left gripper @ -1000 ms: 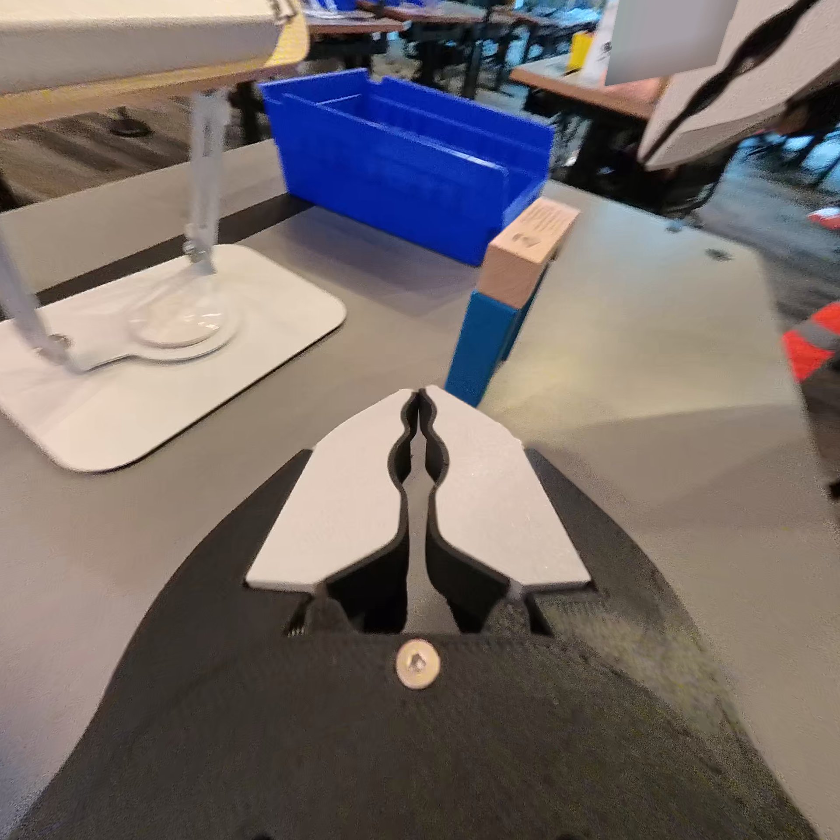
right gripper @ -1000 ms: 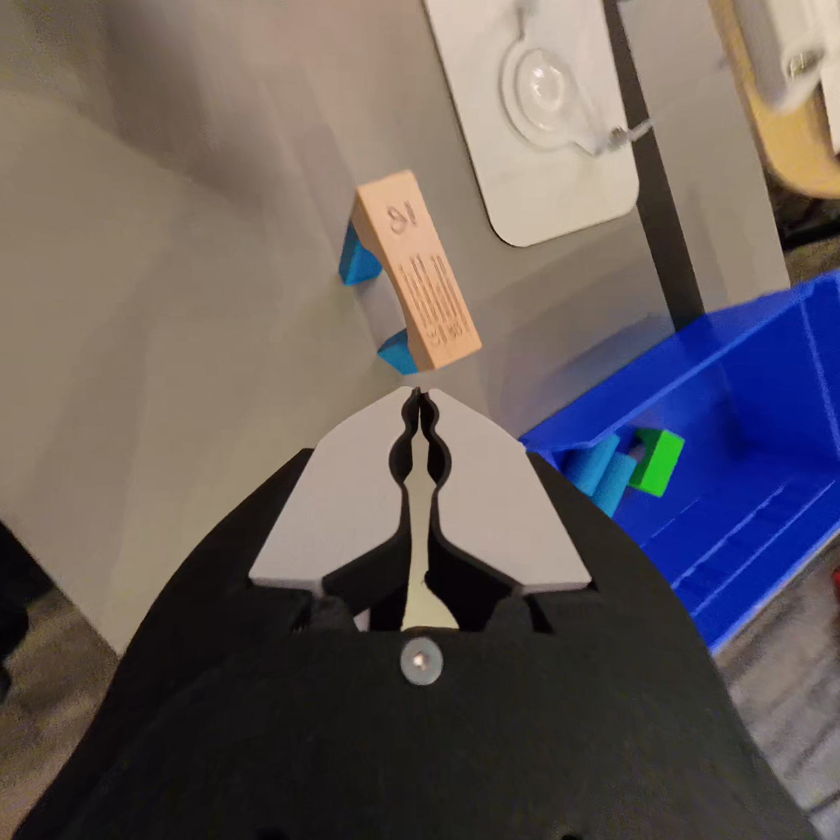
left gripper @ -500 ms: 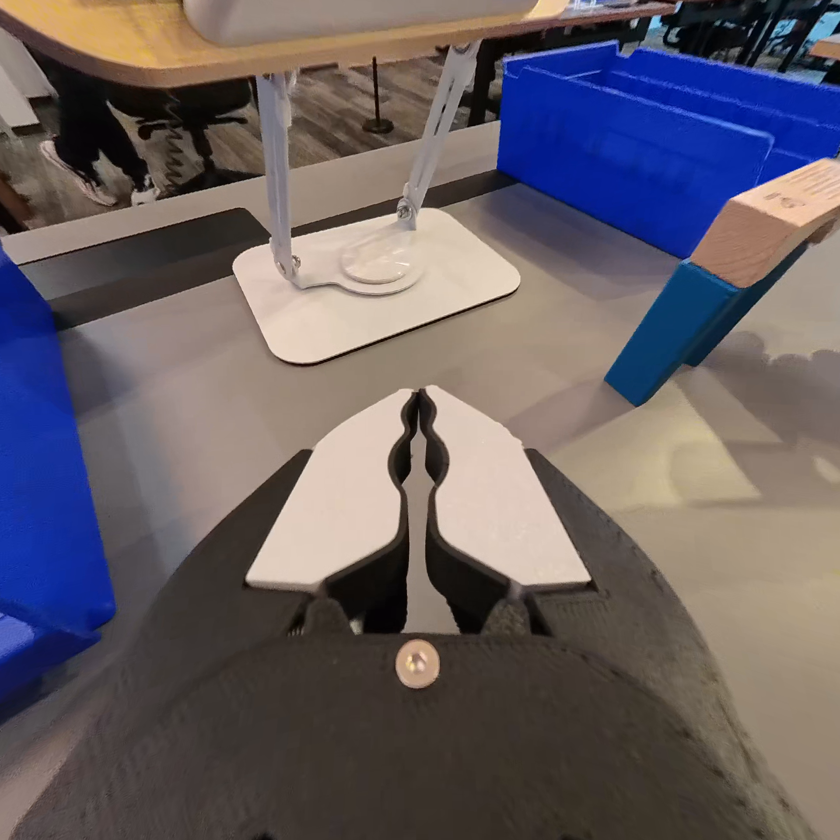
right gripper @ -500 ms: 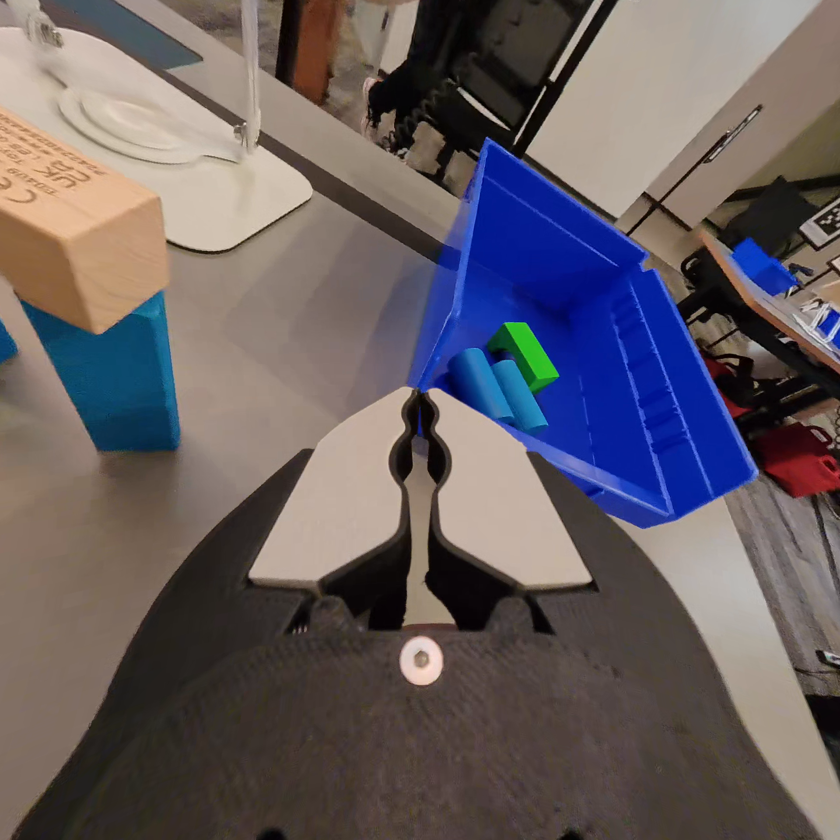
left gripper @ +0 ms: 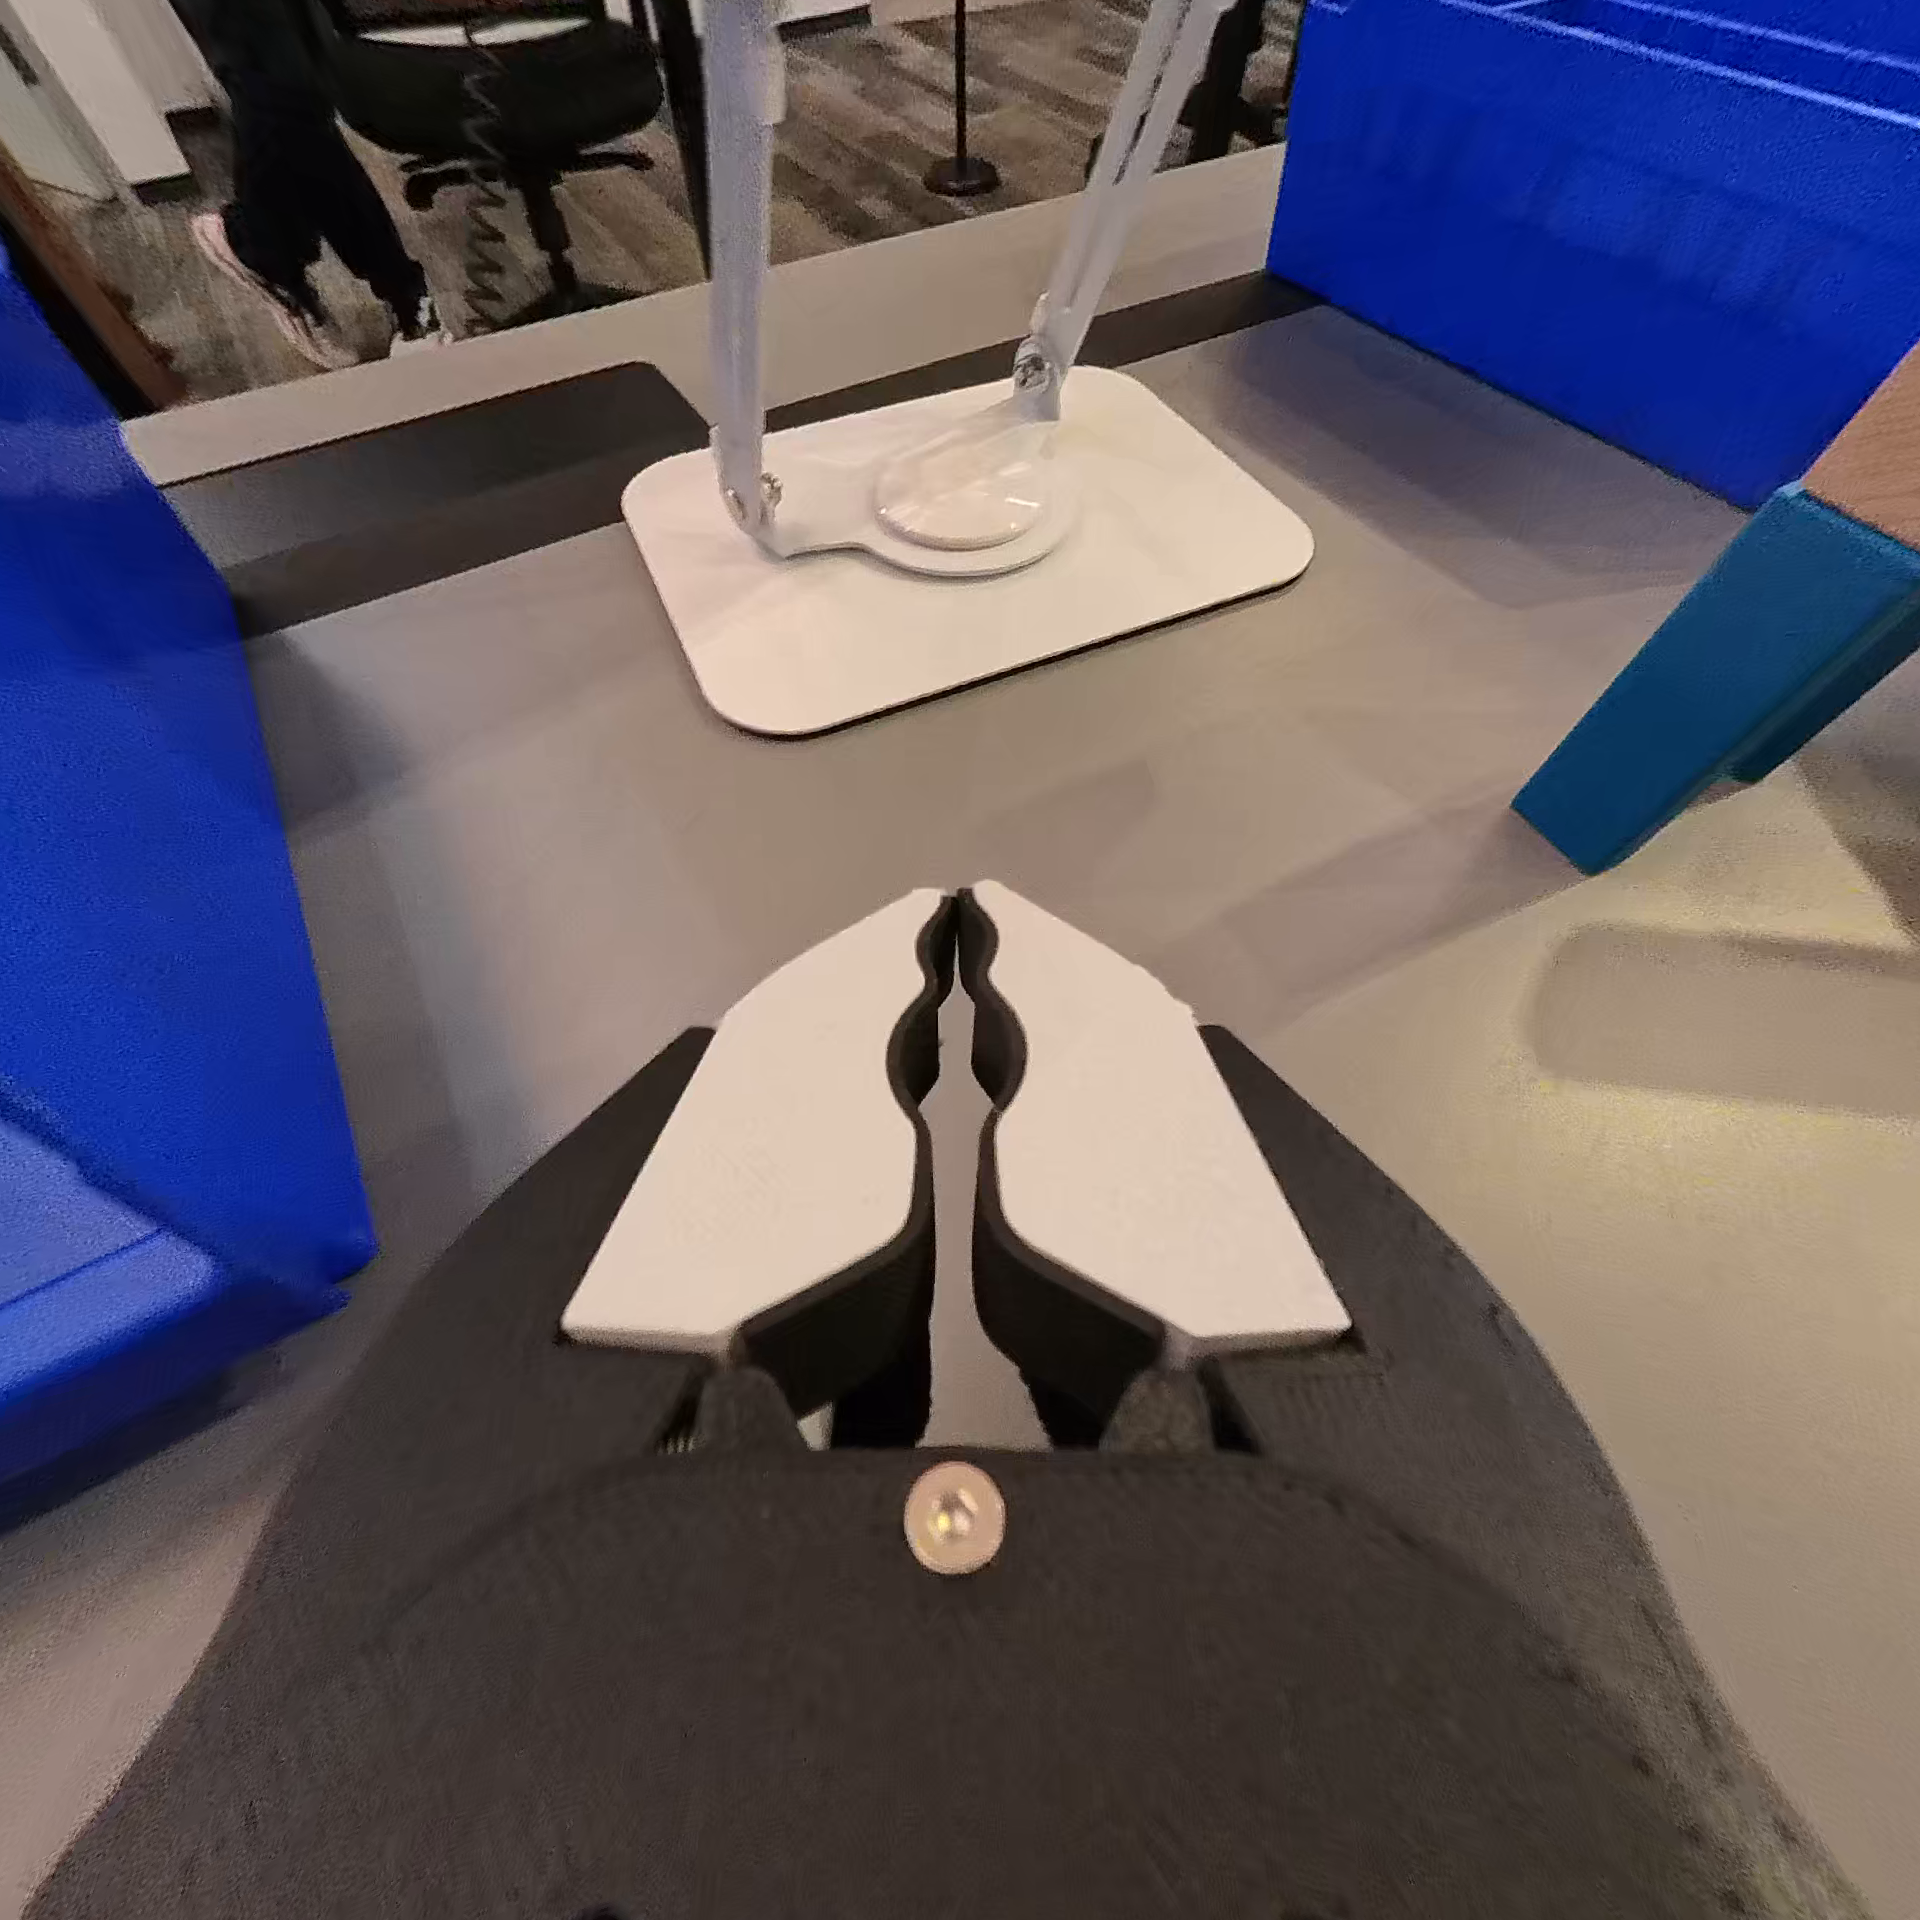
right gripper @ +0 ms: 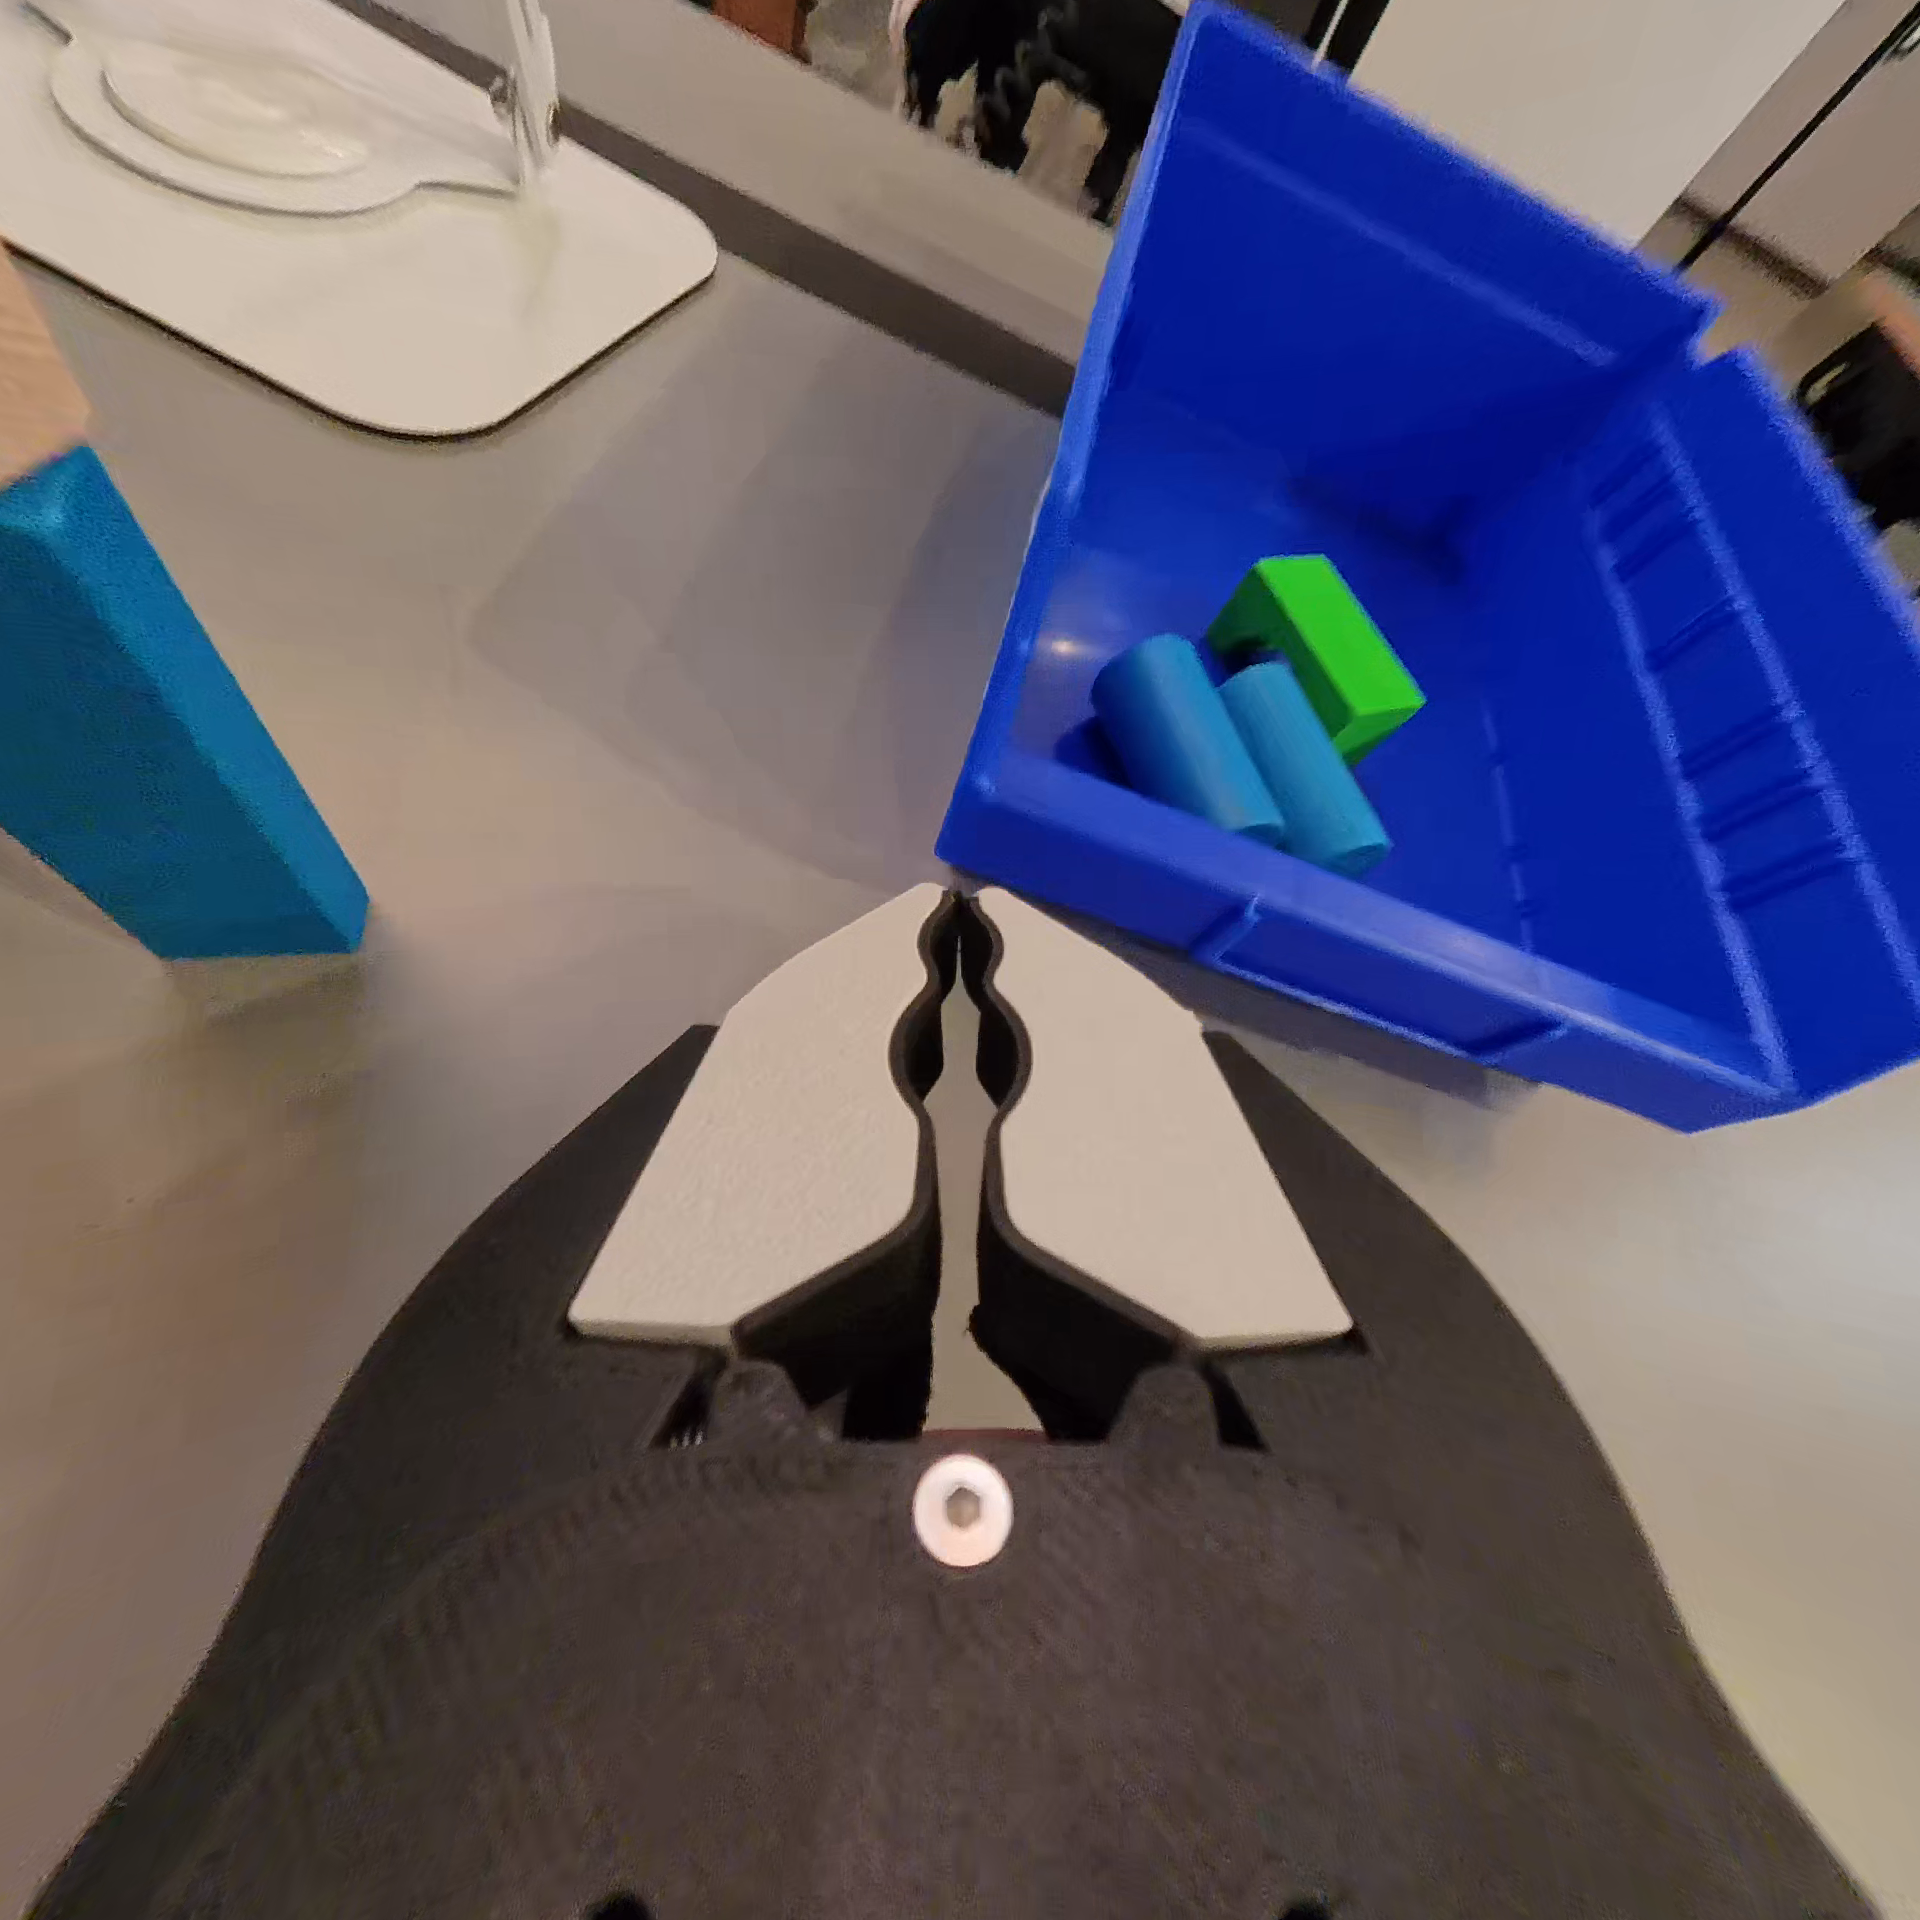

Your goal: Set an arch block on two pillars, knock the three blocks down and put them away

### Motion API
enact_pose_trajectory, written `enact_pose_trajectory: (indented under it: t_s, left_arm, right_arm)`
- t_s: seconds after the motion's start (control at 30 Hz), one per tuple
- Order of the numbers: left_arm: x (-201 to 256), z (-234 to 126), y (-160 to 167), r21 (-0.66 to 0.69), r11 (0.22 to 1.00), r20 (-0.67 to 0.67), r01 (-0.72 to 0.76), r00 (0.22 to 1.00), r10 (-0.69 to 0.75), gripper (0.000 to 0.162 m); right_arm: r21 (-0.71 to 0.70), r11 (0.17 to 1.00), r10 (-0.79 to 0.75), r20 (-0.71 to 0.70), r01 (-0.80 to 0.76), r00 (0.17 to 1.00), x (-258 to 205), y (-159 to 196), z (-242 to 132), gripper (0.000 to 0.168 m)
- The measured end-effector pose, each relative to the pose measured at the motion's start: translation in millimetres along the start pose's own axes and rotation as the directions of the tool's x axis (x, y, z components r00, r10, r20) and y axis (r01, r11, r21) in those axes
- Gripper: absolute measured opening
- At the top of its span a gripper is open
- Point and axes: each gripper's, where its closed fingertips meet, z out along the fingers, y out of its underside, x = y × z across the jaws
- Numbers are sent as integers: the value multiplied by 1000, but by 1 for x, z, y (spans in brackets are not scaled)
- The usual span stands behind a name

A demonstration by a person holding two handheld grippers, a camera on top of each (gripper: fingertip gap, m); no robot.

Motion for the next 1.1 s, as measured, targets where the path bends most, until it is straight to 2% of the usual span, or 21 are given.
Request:
enact_pose_trajectory:
  t_s: [0.13,0.3,0.47,0.87,1.1]
  left_arm:
    - [-13,-9,10,-24,1000,36,13,999,-12,0]
    - [-26,-17,25,-73,997,79,16,997,-10,0]
    - [-30,-21,31,-88,995,67,54,997,-48,0]
    - [-40,-36,36,-77,994,84,81,994,-75,0]
    - [-41,-38,32,-50,995,81,85,993,-81,0]
  right_arm:
    - [-57,993,108,84,-103,991,0,12,4,1]
    - [-78,992,110,91,-103,990,2,16,6,0]
    - [-84,990,124,95,-116,988,4,16,7,0]
    - [-81,984,165,64,-160,984,22,14,-1,0]
    - [-86,991,111,122,-100,986,-17,-10,11,0]
